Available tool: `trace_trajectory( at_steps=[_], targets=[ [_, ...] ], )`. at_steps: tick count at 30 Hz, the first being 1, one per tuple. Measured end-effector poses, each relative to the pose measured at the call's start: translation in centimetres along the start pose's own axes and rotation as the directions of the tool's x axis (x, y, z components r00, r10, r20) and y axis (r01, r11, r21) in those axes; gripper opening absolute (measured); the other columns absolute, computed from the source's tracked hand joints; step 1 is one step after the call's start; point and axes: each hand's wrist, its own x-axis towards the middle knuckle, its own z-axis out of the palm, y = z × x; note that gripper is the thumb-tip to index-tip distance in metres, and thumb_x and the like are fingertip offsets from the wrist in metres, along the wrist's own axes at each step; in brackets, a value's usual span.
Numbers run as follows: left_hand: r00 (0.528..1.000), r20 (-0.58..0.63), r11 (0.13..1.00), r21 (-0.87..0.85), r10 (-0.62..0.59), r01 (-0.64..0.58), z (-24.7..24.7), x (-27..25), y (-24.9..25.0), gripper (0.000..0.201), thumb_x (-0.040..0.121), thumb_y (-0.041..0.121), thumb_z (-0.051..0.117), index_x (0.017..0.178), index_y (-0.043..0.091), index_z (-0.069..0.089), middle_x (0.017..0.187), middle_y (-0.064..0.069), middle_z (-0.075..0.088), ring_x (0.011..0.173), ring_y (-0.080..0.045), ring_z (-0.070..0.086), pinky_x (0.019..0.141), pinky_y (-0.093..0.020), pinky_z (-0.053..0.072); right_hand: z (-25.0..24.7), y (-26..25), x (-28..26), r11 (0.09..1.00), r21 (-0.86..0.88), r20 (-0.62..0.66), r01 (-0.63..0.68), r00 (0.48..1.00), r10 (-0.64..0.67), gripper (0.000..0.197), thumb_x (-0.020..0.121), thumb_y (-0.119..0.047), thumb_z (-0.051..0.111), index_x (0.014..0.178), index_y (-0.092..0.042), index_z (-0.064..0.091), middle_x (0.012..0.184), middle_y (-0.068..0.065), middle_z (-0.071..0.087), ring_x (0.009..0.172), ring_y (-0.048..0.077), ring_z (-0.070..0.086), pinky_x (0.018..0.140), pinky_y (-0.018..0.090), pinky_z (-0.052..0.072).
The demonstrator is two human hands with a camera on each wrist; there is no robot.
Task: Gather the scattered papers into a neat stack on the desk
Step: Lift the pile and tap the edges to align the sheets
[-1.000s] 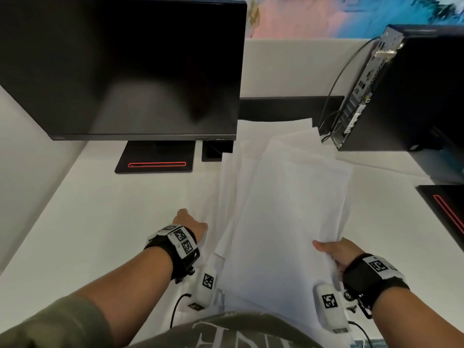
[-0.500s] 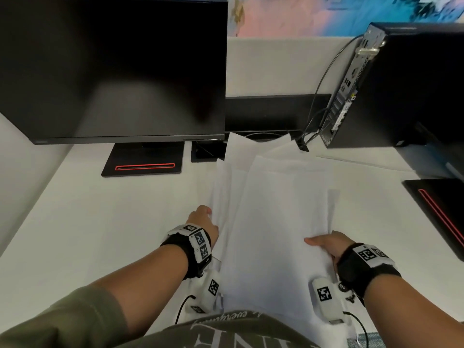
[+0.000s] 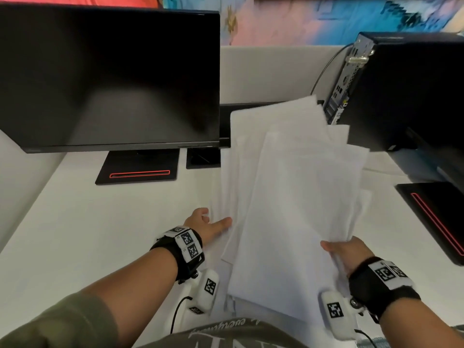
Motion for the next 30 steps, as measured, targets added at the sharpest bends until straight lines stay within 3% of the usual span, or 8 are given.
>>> trace_trajectory(
  at_steps=[5, 8, 10, 12, 15, 20, 24, 30],
  targets=[
    [0.951, 0.272, 0.948, -0.313, 0.149, -0.059, 0.3, -0.2, 2.5, 0.117, 0.039, 0.062, 0.082, 0.137, 0.015, 0.038, 0.124, -0.004, 0.059, 0.113, -0.026, 0.058, 0.101, -0.041, 0.044, -1.9, -2.5, -2.8, 0.958, 0.280, -0.009, 0.061, 0.998, -0.061, 0.006, 0.082, 0.009, 0.058, 0.087, 0.007, 0.059, 0.034, -0.003, 0.058, 0.029, 0.006, 0.055, 0.030, 0.011, 0.039],
    [0.871, 0.360, 0.865, -0.484, 0.334, -0.131, -0.4, -1.1, 4.8, 0.089, 0.033, 0.048, 0.089, 0.109, 0.011, 0.062, 0.096, -0.005, 0.073, 0.092, -0.023, 0.067, 0.085, -0.036, 0.054, -1.9, -3.9, -3.1, 0.904, 0.403, 0.029, 0.142, 0.985, -0.168, 0.052, 0.058, -0.017, 0.085, 0.100, 0.004, 0.063, 0.058, -0.005, 0.072, 0.049, 0.008, 0.067, 0.049, 0.017, 0.055],
    [0.852, 0.309, 0.801, -0.568, 0.423, -0.192, -1.5, -2.1, 6.7, 0.072, 0.034, 0.035, 0.090, 0.098, 0.014, 0.064, 0.084, 0.001, 0.076, 0.080, -0.019, 0.069, 0.072, -0.030, 0.058, -1.6, -4.9, -3.5, 0.878, 0.424, -0.024, 0.224, 0.971, -0.236, 0.085, 0.022, -0.043, 0.092, 0.094, -0.006, 0.066, 0.074, -0.003, 0.075, 0.066, 0.012, 0.071, 0.066, 0.022, 0.058],
    [0.846, 0.196, 0.743, -0.599, 0.496, -0.297, -3.0, -2.9, 8.3, 0.050, 0.049, 0.021, 0.081, 0.096, 0.017, 0.062, 0.079, 0.005, 0.076, 0.078, -0.018, 0.068, 0.064, -0.025, 0.057, -1.0, -6.6, -4.8, 0.870, 0.404, -0.074, 0.282, 0.958, -0.276, 0.066, 0.048, -0.034, 0.089, 0.100, -0.004, 0.063, 0.089, 0.007, 0.073, 0.079, 0.021, 0.070, 0.068, 0.023, 0.055],
    [0.822, -0.006, 0.677, -0.564, 0.569, -0.473, -5.7, -4.8, 10.0, 0.058, 0.048, 0.021, 0.083, 0.101, 0.019, 0.060, 0.093, 0.001, 0.073, 0.093, -0.022, 0.067, 0.071, -0.026, 0.056, 0.1, -9.4, -7.5, 0.836, 0.365, -0.169, 0.409, 0.912, -0.373, 0.015, 0.078, -0.012, 0.070, 0.081, -0.005, 0.056, 0.077, 0.006, 0.062, 0.058, 0.009, 0.061, 0.046, 0.010, 0.045],
    [0.725, -0.170, 0.558, -0.531, 0.667, -0.638, -8.3, -7.8, 9.2, 0.078, 0.045, 0.024, 0.082, 0.117, 0.014, 0.055, 0.110, -0.005, 0.067, 0.102, -0.017, 0.066, 0.080, -0.030, 0.056, 3.4, -10.9, -10.6, 0.773, 0.368, -0.082, 0.517, 0.846, -0.527, 0.027, 0.077, -0.004, 0.070, 0.059, -0.016, 0.053, 0.040, -0.013, 0.059, 0.039, -0.005, 0.054, 0.044, 0.008, 0.041],
    [0.768, -0.321, 0.658, -0.396, 0.554, -0.640, -7.1, -8.5, 7.1, 0.045, 0.074, 0.003, 0.072, 0.117, 0.005, 0.056, 0.091, 0.010, 0.065, 0.072, 0.015, 0.064, 0.059, -0.004, 0.048, 6.5, -10.3, -10.8, 0.765, 0.423, -0.003, 0.485, 0.846, -0.534, 0.023, 0.080, -0.001, 0.066, 0.067, -0.017, 0.055, 0.040, -0.020, 0.060, 0.039, -0.008, 0.057, 0.041, 0.005, 0.042],
    [0.792, -0.385, 0.659, -0.442, 0.473, -0.609, -9.4, -8.8, 4.8, 0.030, 0.075, -0.007, 0.067, 0.086, 0.020, 0.063, 0.066, 0.024, 0.071, 0.064, 0.009, 0.066, 0.053, -0.006, 0.048, 7.5, -10.7, -10.6, 0.747, 0.460, 0.126, 0.480, 0.797, -0.591, 0.028, 0.072, 0.012, 0.068, 0.078, -0.015, 0.064, 0.058, -0.013, 0.071, 0.054, 0.000, 0.066, 0.047, 0.011, 0.048]
  ],
)
